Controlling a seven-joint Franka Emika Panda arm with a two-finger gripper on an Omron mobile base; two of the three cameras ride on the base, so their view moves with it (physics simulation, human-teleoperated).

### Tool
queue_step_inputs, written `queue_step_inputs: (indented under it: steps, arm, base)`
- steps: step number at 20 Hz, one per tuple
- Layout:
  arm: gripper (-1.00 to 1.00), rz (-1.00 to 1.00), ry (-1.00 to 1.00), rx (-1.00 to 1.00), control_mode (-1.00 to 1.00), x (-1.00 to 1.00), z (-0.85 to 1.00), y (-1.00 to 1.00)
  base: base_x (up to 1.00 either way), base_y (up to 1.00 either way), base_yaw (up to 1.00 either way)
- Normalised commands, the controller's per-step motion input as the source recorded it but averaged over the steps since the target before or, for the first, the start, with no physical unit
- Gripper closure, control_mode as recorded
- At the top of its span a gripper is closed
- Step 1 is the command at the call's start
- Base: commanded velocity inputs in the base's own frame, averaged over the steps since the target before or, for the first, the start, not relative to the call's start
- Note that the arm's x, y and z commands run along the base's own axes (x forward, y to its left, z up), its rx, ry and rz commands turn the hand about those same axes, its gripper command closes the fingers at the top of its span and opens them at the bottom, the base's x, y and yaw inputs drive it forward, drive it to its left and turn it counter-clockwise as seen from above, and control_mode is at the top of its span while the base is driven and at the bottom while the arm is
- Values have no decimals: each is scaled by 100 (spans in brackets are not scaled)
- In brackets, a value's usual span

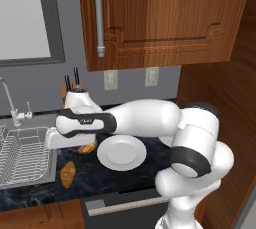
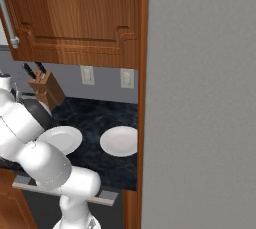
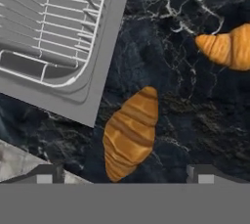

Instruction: Place the pastries on the plates.

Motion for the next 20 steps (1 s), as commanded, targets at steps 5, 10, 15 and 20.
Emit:
queue_step_inputs:
  steps: [5,10,15,20]
  arm:
    - [-100,0,0,-11,-100,0,-42,7]
    - [-100,0,0,-6,-100,0,-34,2]
    - [-100,0,0,-1,-100,0,-32,5]
    - [-100,0,1,0,-100,-1,-33,0]
  base:
    - [0,0,0]
    - [0,0,0]
    - [0,0,0]
    - [0,0,0]
